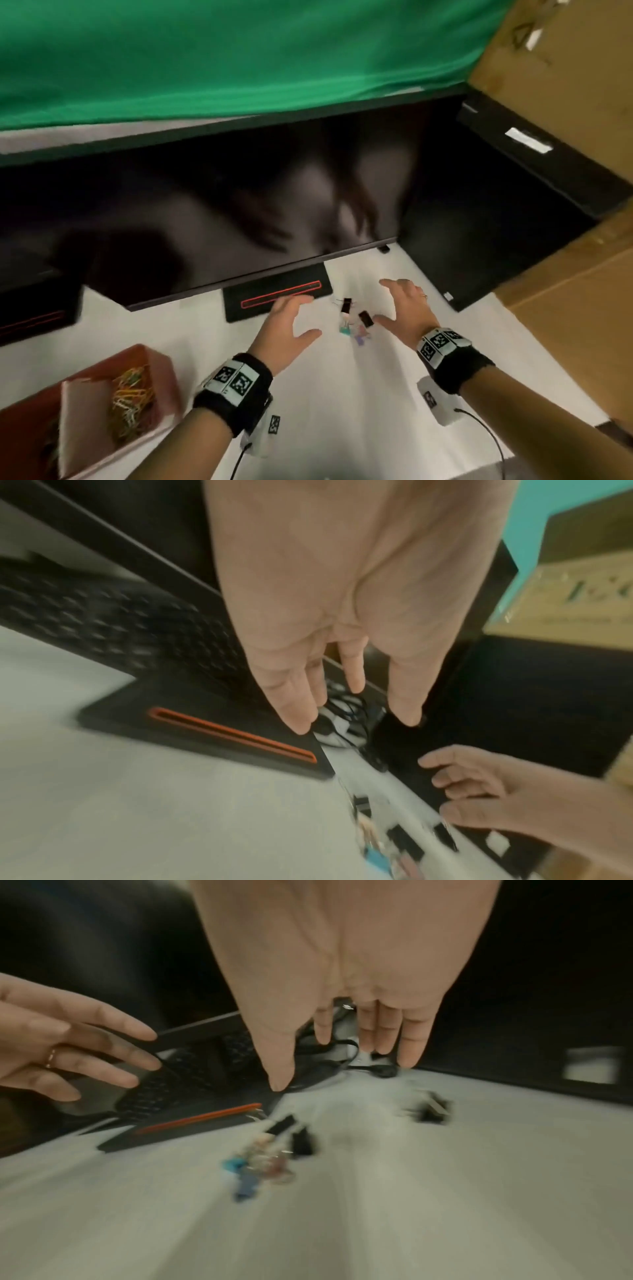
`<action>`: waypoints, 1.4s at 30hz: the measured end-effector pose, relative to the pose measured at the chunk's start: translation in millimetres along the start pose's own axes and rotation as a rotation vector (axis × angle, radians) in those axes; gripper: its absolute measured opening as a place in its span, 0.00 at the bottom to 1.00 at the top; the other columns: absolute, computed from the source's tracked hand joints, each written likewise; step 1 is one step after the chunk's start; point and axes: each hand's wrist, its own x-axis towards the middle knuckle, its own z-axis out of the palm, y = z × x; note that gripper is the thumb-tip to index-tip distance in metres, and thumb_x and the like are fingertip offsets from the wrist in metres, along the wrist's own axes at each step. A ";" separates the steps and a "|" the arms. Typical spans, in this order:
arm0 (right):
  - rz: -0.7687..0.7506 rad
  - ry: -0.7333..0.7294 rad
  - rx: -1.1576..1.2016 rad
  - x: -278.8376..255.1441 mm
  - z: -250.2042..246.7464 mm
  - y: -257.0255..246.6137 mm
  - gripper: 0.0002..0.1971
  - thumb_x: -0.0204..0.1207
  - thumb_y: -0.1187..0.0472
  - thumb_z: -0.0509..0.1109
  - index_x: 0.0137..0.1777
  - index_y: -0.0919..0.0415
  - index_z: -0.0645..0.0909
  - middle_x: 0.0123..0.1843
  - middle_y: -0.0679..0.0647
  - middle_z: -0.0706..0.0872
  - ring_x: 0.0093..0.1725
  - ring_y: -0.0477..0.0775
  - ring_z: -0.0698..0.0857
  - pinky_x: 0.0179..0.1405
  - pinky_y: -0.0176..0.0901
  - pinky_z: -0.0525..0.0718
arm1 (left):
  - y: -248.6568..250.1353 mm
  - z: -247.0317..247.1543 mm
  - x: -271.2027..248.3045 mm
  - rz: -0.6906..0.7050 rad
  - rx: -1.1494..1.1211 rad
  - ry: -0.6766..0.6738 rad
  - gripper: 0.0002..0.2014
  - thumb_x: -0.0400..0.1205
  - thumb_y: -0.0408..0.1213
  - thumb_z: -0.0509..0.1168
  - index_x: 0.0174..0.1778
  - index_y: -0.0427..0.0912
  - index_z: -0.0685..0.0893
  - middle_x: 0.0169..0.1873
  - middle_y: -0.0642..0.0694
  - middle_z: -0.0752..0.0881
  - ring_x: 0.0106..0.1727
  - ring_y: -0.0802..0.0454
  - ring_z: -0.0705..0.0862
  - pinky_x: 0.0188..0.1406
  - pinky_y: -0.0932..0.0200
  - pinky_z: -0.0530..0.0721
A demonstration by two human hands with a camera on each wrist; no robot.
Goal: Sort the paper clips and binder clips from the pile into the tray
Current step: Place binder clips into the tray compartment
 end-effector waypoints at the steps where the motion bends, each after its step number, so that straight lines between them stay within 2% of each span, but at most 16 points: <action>1: 0.024 -0.033 0.004 3.4 -2.5 16.3 0.36 0.73 0.48 0.72 0.79 0.47 0.60 0.79 0.58 0.63 0.78 0.63 0.64 0.78 0.56 0.65 | 3.4 16.5 13.3 0.031 0.063 -0.056 0.29 0.73 0.39 0.73 0.70 0.55 0.71 0.67 0.54 0.68 0.69 0.54 0.72 0.70 0.56 0.72; 3: 0.039 -0.129 0.010 12.5 -3.2 42.2 0.36 0.75 0.53 0.72 0.80 0.45 0.58 0.84 0.57 0.55 0.82 0.63 0.57 0.81 0.56 0.60 | 7.9 46.4 36.5 0.060 0.150 -0.165 0.34 0.72 0.37 0.73 0.73 0.58 0.67 0.76 0.50 0.62 0.76 0.52 0.66 0.76 0.59 0.65; 5: 0.010 -0.202 0.007 23.4 0.9 60.0 0.34 0.77 0.57 0.70 0.80 0.43 0.59 0.85 0.53 0.51 0.84 0.61 0.53 0.83 0.52 0.57 | 8.5 68.7 55.2 0.044 0.217 -0.249 0.37 0.72 0.36 0.72 0.75 0.62 0.64 0.81 0.54 0.52 0.79 0.51 0.59 0.79 0.56 0.62; 9: -0.102 -0.217 -0.015 40.2 12.6 77.1 0.24 0.78 0.62 0.67 0.75 0.49 0.72 0.82 0.52 0.61 0.80 0.56 0.61 0.80 0.41 0.58 | 4.0 90.3 80.6 0.059 0.509 -0.336 0.39 0.73 0.36 0.71 0.77 0.63 0.60 0.82 0.57 0.43 0.82 0.47 0.49 0.81 0.50 0.57; 11: -0.142 -0.204 0.028 45.3 14.3 81.8 0.19 0.78 0.65 0.66 0.69 0.53 0.79 0.75 0.53 0.70 0.74 0.55 0.68 0.76 0.36 0.62 | -0.7 92.2 87.2 0.077 0.578 -0.354 0.37 0.72 0.38 0.71 0.75 0.61 0.64 0.82 0.57 0.47 0.82 0.45 0.49 0.80 0.49 0.56; 14: -0.222 -0.213 0.037 49.4 15.2 85.5 0.15 0.77 0.66 0.67 0.62 0.55 0.83 0.63 0.53 0.78 0.66 0.55 0.74 0.69 0.40 0.72 | -8.1 92.7 85.7 0.090 0.509 -0.326 0.33 0.72 0.38 0.72 0.73 0.58 0.70 0.81 0.55 0.55 0.79 0.45 0.53 0.80 0.53 0.57; 18: -0.272 -0.266 0.052 51.7 12.2 77.3 0.13 0.75 0.63 0.71 0.59 0.55 0.82 0.59 0.52 0.76 0.61 0.53 0.75 0.67 0.41 0.75 | -11.5 94.4 72.2 0.085 0.428 -0.196 0.22 0.74 0.38 0.71 0.65 0.53 0.80 0.76 0.53 0.65 0.73 0.47 0.62 0.75 0.62 0.61; 21: -0.381 -0.319 0.182 50.4 9.3 62.4 0.19 0.74 0.67 0.71 0.64 0.53 0.78 0.55 0.48 0.69 0.53 0.51 0.79 0.64 0.36 0.77 | -13.6 93.2 62.8 0.022 0.405 -0.132 0.15 0.75 0.38 0.71 0.57 0.49 0.83 0.70 0.50 0.69 0.67 0.46 0.67 0.72 0.58 0.68; 23: -0.485 -0.362 0.189 49.6 10.4 48.3 0.23 0.76 0.69 0.68 0.69 0.52 0.76 0.56 0.48 0.67 0.51 0.49 0.78 0.61 0.30 0.75 | -14.8 92.0 57.0 -0.003 0.420 -0.090 0.08 0.76 0.37 0.70 0.50 0.47 0.85 0.65 0.48 0.72 0.63 0.44 0.71 0.66 0.59 0.71; 25: -0.563 -0.410 0.128 49.1 15.6 34.7 0.24 0.78 0.69 0.65 0.72 0.50 0.75 0.62 0.51 0.69 0.55 0.52 0.80 0.65 0.33 0.74 | -16.0 89.9 52.0 -0.035 0.417 -0.050 0.03 0.76 0.36 0.69 0.44 0.46 0.85 0.60 0.48 0.74 0.58 0.44 0.74 0.60 0.60 0.74; 28: -0.593 -0.489 0.010 49.9 27.7 23.2 0.21 0.80 0.66 0.63 0.72 0.51 0.75 0.72 0.55 0.67 0.65 0.60 0.78 0.71 0.41 0.72 | -19.3 84.2 46.8 -0.094 0.363 -0.020 0.06 0.74 0.34 0.71 0.46 0.46 0.86 0.54 0.48 0.75 0.52 0.47 0.78 0.59 0.56 0.79; 30: -0.572 -0.483 -0.015 51.9 29.2 20.4 0.18 0.80 0.64 0.64 0.69 0.54 0.78 0.69 0.55 0.70 0.64 0.60 0.77 0.68 0.43 0.74 | -19.9 80.1 44.0 -0.147 0.324 -0.010 0.10 0.73 0.33 0.71 0.50 0.45 0.85 0.50 0.50 0.74 0.50 0.49 0.80 0.57 0.60 0.80; 32: -0.528 -0.455 -0.016 54.3 26.8 20.4 0.16 0.78 0.61 0.68 0.66 0.56 0.80 0.65 0.54 0.73 0.61 0.58 0.79 0.65 0.44 0.76 | -20.1 77.5 41.3 -0.198 0.290 0.007 0.09 0.72 0.32 0.72 0.48 0.43 0.86 0.49 0.50 0.74 0.47 0.50 0.80 0.53 0.65 0.80; 35: -0.466 -0.389 -0.015 53.3 25.2 25.8 0.16 0.75 0.58 0.71 0.63 0.56 0.80 0.64 0.54 0.74 0.59 0.56 0.80 0.63 0.47 0.79 | -19.4 76.7 39.2 -0.258 0.272 0.026 0.07 0.72 0.29 0.70 0.44 0.43 0.86 0.48 0.48 0.73 0.43 0.51 0.79 0.49 0.64 0.81; 38: -0.428 -0.339 0.004 51.0 25.4 34.5 0.15 0.76 0.61 0.69 0.64 0.57 0.79 0.63 0.55 0.72 0.58 0.57 0.79 0.64 0.46 0.79 | -19.9 77.4 38.7 -0.284 0.248 0.030 0.08 0.74 0.28 0.69 0.46 0.40 0.86 0.48 0.47 0.71 0.43 0.47 0.80 0.44 0.61 0.84; 42: -0.398 -0.361 0.111 47.9 22.7 44.2 0.13 0.77 0.63 0.69 0.61 0.61 0.81 0.57 0.51 0.69 0.49 0.50 0.80 0.64 0.37 0.77 | -25.4 76.8 36.8 -0.268 0.264 0.007 0.10 0.73 0.27 0.67 0.48 0.41 0.86 0.45 0.46 0.76 0.40 0.48 0.80 0.36 0.68 0.80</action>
